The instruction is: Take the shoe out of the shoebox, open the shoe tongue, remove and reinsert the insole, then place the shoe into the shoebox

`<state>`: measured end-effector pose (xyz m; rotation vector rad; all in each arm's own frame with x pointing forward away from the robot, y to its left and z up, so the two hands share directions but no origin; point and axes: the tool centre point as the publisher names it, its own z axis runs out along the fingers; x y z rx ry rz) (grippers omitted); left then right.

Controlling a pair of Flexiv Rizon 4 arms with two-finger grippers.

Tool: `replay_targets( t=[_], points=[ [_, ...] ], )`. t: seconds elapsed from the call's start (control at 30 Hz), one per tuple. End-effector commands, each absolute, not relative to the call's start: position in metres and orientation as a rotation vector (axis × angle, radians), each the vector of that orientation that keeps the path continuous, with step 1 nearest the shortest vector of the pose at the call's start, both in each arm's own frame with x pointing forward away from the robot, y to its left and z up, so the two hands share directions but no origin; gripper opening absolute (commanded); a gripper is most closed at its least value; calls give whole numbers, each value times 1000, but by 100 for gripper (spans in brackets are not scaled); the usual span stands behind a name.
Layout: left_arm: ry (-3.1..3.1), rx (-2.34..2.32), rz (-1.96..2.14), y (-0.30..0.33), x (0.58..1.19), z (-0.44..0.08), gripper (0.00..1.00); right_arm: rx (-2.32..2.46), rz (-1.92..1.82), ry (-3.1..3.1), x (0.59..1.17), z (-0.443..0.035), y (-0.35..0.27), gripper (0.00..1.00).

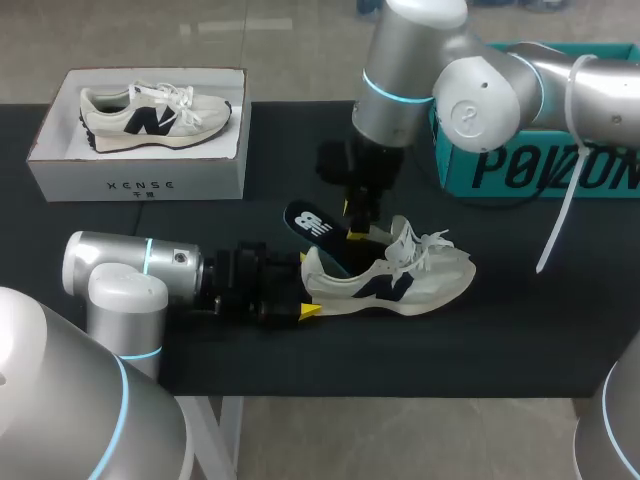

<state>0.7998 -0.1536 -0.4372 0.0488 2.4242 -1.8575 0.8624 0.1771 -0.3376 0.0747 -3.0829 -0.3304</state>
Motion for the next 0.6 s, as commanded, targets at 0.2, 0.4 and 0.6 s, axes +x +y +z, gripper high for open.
replay_targets(
  t=[0.2, 0.4, 0.6],
  points=[
    [2424, 48, -1856, -154, 800, -440, 0, 55, -382, -3059, 854, -343, 176, 53],
    [2424, 48, -1856, -154, 800, -440, 0, 43, -420, -3047, 848, -343, 176, 49],
    [2424, 48, -1856, -154, 800, -440, 0, 34, -460, -3035, 843, -342, 178, 35]
  ],
)
